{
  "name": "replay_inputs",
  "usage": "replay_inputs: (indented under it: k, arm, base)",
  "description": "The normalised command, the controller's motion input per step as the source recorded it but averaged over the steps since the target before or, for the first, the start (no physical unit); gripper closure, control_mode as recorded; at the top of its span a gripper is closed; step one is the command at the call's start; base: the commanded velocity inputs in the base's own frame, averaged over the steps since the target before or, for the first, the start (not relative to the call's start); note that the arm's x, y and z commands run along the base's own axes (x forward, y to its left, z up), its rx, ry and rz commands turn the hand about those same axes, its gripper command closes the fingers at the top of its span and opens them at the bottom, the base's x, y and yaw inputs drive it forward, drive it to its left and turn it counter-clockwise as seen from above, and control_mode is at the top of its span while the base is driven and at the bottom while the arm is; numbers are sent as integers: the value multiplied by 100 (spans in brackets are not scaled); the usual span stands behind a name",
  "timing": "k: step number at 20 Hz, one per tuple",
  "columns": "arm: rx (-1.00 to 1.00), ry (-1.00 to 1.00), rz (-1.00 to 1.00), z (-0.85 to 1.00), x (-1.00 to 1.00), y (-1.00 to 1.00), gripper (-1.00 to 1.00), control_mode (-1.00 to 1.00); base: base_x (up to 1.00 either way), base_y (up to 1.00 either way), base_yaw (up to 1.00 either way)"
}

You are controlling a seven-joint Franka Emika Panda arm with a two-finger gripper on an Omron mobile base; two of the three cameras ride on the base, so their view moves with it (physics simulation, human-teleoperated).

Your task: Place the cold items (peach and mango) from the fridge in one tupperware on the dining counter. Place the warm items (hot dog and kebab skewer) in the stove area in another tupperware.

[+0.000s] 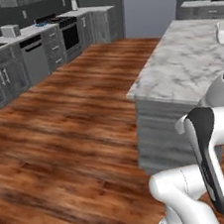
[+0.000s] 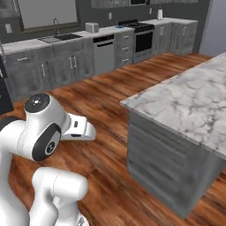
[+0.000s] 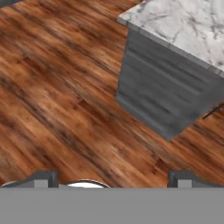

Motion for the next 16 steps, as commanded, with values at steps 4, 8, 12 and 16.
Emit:
replay_inputs:
  k: [4, 8, 12, 16]
  arm:
    - [0, 0, 0, 0, 0, 0, -100, 100]
    - [0, 0, 0, 0, 0, 0, -100, 100]
    - [0, 0, 0, 0, 0, 0, -100, 100]
    - [0, 0, 0, 0, 0, 0, -100, 100]
  base:
    - [43, 100, 21]
    - [49, 100, 31]
    - [52, 100, 36]
    - [60, 100, 36]
